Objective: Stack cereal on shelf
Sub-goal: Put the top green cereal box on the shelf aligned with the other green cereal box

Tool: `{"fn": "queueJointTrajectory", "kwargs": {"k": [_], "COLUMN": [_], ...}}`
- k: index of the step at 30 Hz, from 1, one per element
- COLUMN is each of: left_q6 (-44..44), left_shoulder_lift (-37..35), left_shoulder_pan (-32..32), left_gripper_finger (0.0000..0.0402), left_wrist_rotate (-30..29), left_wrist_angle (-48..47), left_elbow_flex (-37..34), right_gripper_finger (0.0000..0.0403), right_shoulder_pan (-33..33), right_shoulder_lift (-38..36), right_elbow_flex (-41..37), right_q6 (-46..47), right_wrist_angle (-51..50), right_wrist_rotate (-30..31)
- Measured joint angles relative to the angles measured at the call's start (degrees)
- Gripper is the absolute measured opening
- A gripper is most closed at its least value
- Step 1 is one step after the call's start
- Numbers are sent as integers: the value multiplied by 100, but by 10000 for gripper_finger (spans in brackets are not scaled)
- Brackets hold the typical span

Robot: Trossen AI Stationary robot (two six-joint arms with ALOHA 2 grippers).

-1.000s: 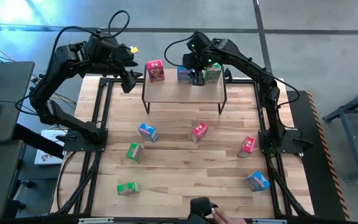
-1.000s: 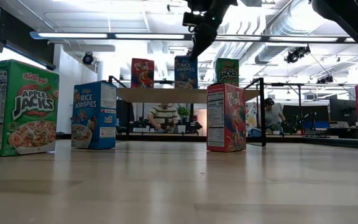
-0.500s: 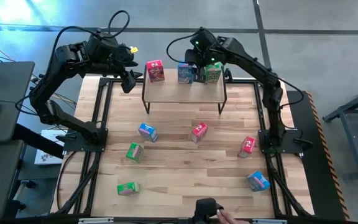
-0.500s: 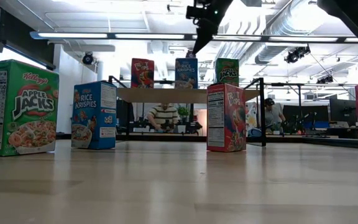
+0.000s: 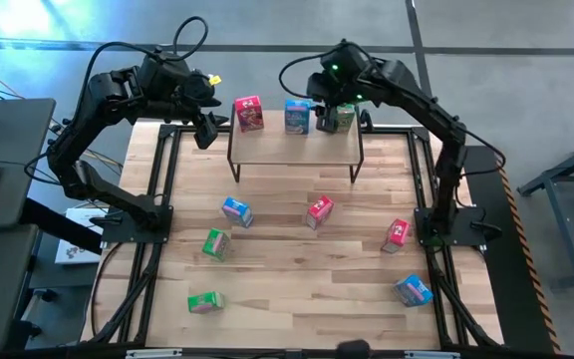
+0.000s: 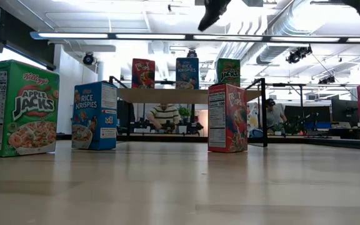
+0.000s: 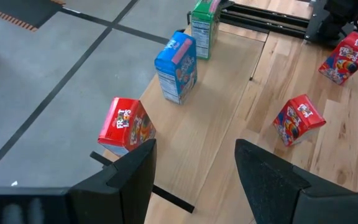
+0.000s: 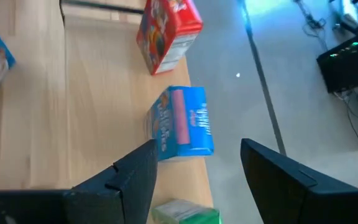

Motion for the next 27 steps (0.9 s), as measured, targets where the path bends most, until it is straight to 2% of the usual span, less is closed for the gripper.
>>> {"fn": "queueJointTrajectory", "kwargs": {"k": [13,21,27], "left_q6": [4,3,-15], "left_shoulder_lift": [0,47,59], "left_shoulder_pan": [1,1,-24], "left_gripper_finger": [210,210,210], "left_wrist_rotate": [-1,1,1], "left_wrist_angle": [2,2,0], "left_elbow_flex": [1,1,1], "right_gripper_finger": [226,243,244], "right_shoulder_pan": [784,1373,1739], "right_shoulder_lift": [-752,-924,-925], "right_elbow_flex": [7,7,7], "right_q6": [1381,2281,3470], "right_wrist_angle": [-526,-966,-1421], "right_wrist_rotate": [1311,1668,1737]}}
